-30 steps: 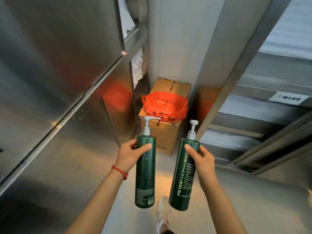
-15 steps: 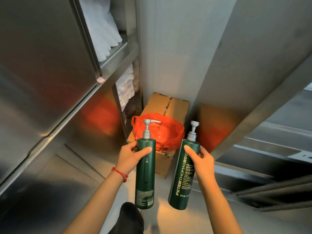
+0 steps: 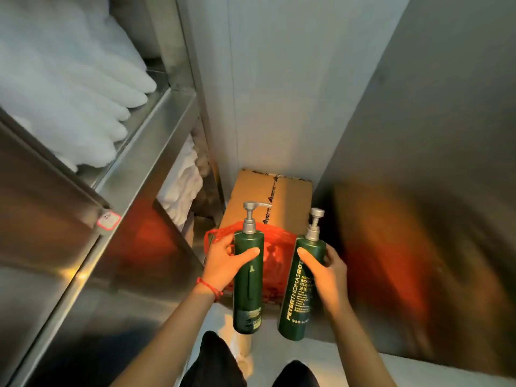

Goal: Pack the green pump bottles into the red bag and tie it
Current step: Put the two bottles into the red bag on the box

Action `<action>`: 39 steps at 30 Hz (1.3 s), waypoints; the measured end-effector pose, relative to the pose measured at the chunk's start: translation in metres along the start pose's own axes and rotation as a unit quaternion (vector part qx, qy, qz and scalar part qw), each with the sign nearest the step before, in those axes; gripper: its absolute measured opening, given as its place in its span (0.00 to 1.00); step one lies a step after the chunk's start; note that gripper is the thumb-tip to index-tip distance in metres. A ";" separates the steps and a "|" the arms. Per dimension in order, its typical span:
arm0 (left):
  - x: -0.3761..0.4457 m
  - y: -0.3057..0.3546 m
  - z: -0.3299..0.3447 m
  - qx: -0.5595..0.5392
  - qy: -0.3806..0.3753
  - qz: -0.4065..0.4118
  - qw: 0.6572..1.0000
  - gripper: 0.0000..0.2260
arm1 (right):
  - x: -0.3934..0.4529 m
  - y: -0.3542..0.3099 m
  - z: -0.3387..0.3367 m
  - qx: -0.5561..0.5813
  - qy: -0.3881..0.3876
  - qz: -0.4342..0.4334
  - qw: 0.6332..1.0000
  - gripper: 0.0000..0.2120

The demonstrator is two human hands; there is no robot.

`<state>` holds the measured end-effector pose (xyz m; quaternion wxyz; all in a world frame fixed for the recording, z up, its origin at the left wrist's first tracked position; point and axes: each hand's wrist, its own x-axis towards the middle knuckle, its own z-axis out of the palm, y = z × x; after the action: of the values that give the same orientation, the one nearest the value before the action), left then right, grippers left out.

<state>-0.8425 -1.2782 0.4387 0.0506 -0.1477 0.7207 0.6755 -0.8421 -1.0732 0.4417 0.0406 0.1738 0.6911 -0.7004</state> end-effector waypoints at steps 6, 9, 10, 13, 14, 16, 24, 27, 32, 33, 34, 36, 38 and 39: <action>0.064 -0.020 0.008 0.043 -0.011 -0.017 0.999 0.19 | 0.053 0.017 0.017 -0.071 0.020 0.000 0.997 0.25; 0.090 -0.033 0.015 0.068 -0.016 -0.034 0.997 0.20 | 0.077 0.032 0.023 -0.115 0.016 -0.010 0.993 0.28; 0.097 -0.038 0.018 0.084 -0.010 -0.028 0.996 0.20 | 0.084 0.038 0.025 -0.128 0.014 -0.016 0.992 0.28; 0.115 -0.049 0.026 0.110 0.013 -0.008 0.994 0.25 | 0.104 0.058 0.030 -0.157 0.005 -0.018 0.987 0.30; 0.120 -0.053 0.029 0.114 0.011 -0.002 0.993 0.27 | 0.109 0.066 0.031 -0.165 -0.002 -0.013 0.986 0.30; 0.127 -0.064 0.032 0.126 -0.001 0.009 0.992 0.28 | 0.118 0.078 0.034 -0.186 -0.011 -0.008 0.983 0.32; 0.144 -0.100 0.042 0.119 -0.041 -0.002 0.992 0.28 | 0.130 0.106 0.042 -0.219 0.003 -0.017 0.976 0.31; 0.147 -0.098 0.047 0.127 -0.049 0.012 0.991 0.32 | 0.133 0.108 0.044 -0.222 0.001 -0.021 0.975 0.30; 0.143 -0.099 0.042 0.126 -0.070 -0.005 0.990 0.32 | 0.130 0.108 0.041 -0.222 -0.009 -0.020 0.975 0.33; 0.142 -0.100 0.041 0.123 -0.077 -0.006 0.989 0.30 | 0.129 0.109 0.040 -0.215 -0.015 -0.022 0.976 0.34; 0.140 -0.099 0.039 0.120 -0.081 -0.007 0.989 0.29 | 0.127 0.110 0.039 -0.211 -0.021 -0.025 0.977 0.35; 0.136 -0.097 0.037 0.122 -0.086 -0.008 0.989 0.29 | 0.124 0.112 0.036 -0.206 -0.031 -0.027 0.978 0.35; 0.132 -0.096 0.036 0.132 -0.088 -0.009 0.987 0.29 | 0.120 0.114 0.034 -0.198 -0.043 -0.021 0.979 0.34; 0.130 -0.096 0.035 0.136 -0.087 -0.011 0.987 0.30 | 0.117 0.114 0.034 -0.195 -0.048 -0.018 0.980 0.33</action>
<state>-0.9435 -1.2662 0.3088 0.1401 -0.0876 0.7972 0.5806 -0.9245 -1.0896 0.2973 0.0940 0.1167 0.8146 -0.5603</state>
